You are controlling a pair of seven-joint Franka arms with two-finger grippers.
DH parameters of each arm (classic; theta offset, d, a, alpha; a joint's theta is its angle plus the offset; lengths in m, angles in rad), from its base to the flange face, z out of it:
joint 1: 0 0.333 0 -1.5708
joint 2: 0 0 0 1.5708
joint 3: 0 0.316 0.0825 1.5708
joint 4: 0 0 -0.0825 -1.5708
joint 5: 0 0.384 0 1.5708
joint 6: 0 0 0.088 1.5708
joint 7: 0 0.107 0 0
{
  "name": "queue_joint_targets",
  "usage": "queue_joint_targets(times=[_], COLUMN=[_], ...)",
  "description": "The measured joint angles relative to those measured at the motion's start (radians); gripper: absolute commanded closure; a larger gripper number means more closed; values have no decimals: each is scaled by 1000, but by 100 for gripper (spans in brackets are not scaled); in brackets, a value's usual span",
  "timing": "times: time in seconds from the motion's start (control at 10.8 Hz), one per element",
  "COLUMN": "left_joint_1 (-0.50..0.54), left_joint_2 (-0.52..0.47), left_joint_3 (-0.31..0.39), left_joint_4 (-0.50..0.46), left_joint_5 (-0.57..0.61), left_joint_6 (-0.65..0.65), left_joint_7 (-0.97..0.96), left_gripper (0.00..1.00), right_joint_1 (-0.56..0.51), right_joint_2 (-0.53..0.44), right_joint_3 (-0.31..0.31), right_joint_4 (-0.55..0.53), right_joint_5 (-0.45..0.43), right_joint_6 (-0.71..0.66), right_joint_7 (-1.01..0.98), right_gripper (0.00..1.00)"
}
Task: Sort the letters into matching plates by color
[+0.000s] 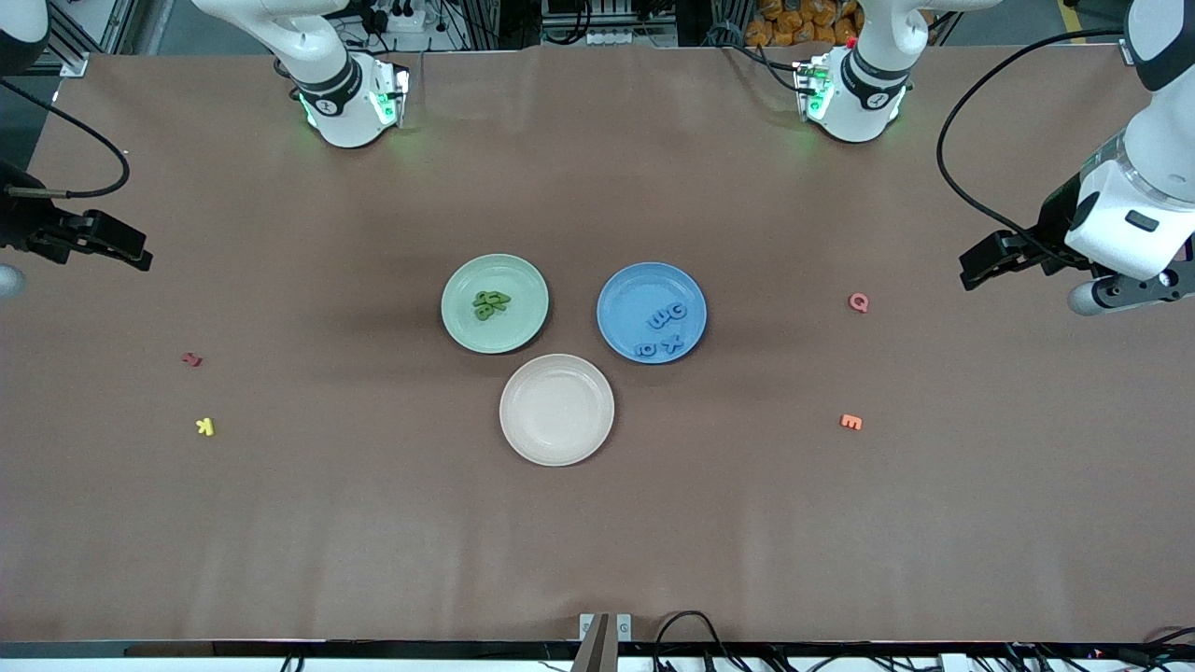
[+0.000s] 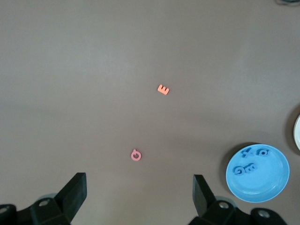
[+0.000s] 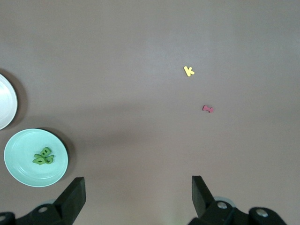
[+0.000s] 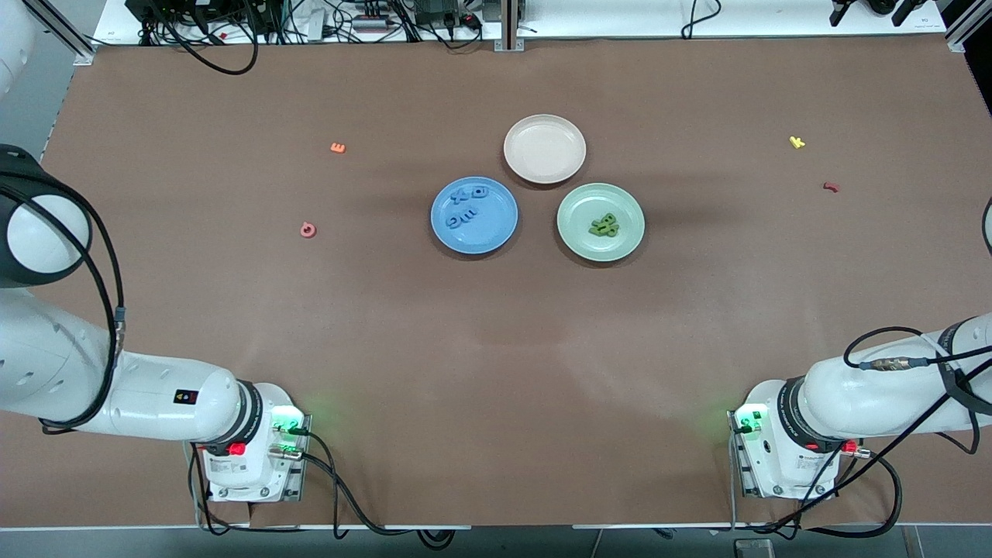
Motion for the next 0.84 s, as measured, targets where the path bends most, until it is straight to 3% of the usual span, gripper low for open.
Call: queue_joint_targets(times=[0.84], left_joint_1=[8], left_joint_2=[0], left_joint_3=[3], left_joint_4=[-5], left_joint_5=[0], left_joint_6=[49], left_joint_7=[20], left_gripper=[0], right_joint_1=[-7], right_joint_2=[-1], right_joint_3=[-3], right_joint_4=[0], right_joint_5=[0], right_joint_6=[33], right_joint_7=[3], right_gripper=[0])
